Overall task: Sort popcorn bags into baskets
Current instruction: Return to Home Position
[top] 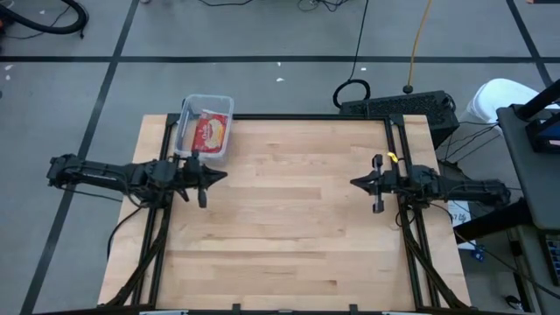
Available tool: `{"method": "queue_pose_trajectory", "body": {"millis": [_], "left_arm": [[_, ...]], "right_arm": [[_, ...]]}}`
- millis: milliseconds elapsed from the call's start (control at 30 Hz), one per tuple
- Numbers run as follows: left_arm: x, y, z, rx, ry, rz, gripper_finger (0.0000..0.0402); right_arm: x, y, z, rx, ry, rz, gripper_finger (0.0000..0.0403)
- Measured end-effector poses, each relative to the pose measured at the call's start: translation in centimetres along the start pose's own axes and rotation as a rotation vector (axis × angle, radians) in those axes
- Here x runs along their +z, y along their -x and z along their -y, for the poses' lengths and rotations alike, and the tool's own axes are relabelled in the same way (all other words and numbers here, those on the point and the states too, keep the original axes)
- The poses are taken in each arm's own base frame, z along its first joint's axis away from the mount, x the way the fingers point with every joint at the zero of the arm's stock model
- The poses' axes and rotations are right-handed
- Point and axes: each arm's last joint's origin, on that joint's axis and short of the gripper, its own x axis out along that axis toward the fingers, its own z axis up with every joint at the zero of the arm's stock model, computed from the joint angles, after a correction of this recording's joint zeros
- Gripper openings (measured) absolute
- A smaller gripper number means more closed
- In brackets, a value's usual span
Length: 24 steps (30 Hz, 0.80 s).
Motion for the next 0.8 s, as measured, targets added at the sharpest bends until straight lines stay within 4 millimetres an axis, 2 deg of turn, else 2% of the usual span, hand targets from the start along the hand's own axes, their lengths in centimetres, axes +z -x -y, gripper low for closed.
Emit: {"method": "queue_pose_trajectory", "body": {"millis": [500, 800], "left_arm": [[-0.2, 2.4, -0.8, -0.010, -0.051, 0.039, 0.0001], [-4.2, 2.0, -1.2, -0.032, -0.002, 0.163, 0.0001]], "right_arm": [[-0.7, 0.1, -0.1, 0.005, -0.041, -0.070, 0.0000], [-0.4, 0.0, 0.0, 0.004, 0.024, -0.044, 0.0000]]}}
